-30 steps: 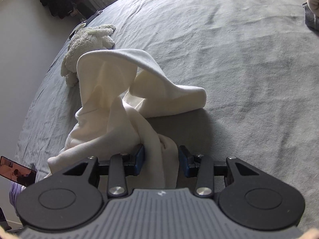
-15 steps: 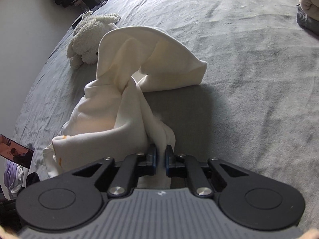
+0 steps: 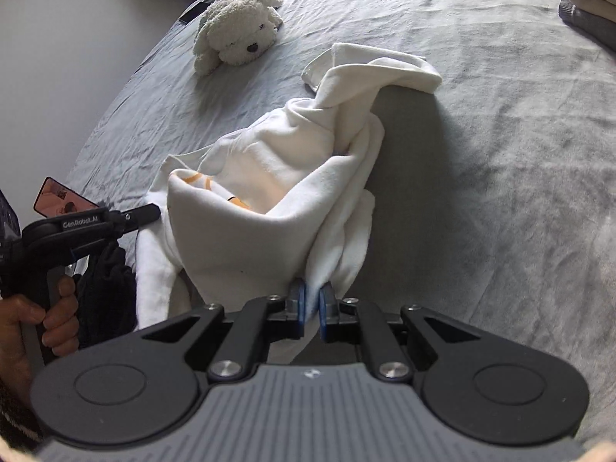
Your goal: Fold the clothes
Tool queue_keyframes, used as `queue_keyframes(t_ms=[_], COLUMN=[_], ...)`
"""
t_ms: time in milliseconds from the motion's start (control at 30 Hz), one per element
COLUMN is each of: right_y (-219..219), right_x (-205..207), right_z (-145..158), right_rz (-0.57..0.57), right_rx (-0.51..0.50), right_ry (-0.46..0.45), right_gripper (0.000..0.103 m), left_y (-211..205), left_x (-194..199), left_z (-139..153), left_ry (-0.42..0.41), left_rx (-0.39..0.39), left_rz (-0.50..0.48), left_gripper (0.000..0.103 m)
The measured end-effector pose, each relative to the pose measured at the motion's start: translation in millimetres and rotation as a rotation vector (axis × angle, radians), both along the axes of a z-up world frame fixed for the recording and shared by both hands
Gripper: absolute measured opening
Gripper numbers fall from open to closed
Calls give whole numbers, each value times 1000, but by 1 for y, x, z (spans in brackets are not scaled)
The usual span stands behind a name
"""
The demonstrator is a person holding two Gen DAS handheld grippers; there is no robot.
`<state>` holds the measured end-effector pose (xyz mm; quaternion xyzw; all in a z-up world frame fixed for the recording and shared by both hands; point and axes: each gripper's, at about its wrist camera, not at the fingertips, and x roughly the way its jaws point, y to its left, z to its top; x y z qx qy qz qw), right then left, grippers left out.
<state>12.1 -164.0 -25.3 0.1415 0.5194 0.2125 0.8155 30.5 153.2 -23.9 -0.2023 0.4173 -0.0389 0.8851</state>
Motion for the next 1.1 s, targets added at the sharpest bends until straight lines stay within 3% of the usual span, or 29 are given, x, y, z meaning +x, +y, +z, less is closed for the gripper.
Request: queue_keyframes(t_ms=[467, 600, 700, 833, 967, 1000, 1100], right_y=[53, 73, 79, 78, 65, 61, 50], right_x=[-82, -83, -76, -69, -67, -67, -63], right_z=[26, 15, 0, -5, 7, 10, 19], right_rz=[161, 214, 226, 244, 254, 255, 247], right_rx=[42, 31, 35, 56, 80, 89, 92], right_ry=[-1, 19, 52, 68, 52, 49, 23], right_gripper=[9, 9, 10, 12, 14, 16, 31], left_y=[5, 4, 5, 16, 26, 27, 30], left_x=[-19, -13, -7, -2, -2, -2, 2], left_z=[27, 20, 5, -5, 0, 2, 3], left_ry=[-76, -30, 38, 90, 74, 72, 72], left_rx=[-74, -1, 69, 40, 10, 12, 23], left_rz=[-130, -179, -163, -138, -108, -101, -81], left_gripper=[2, 3, 3, 5, 28, 29, 36])
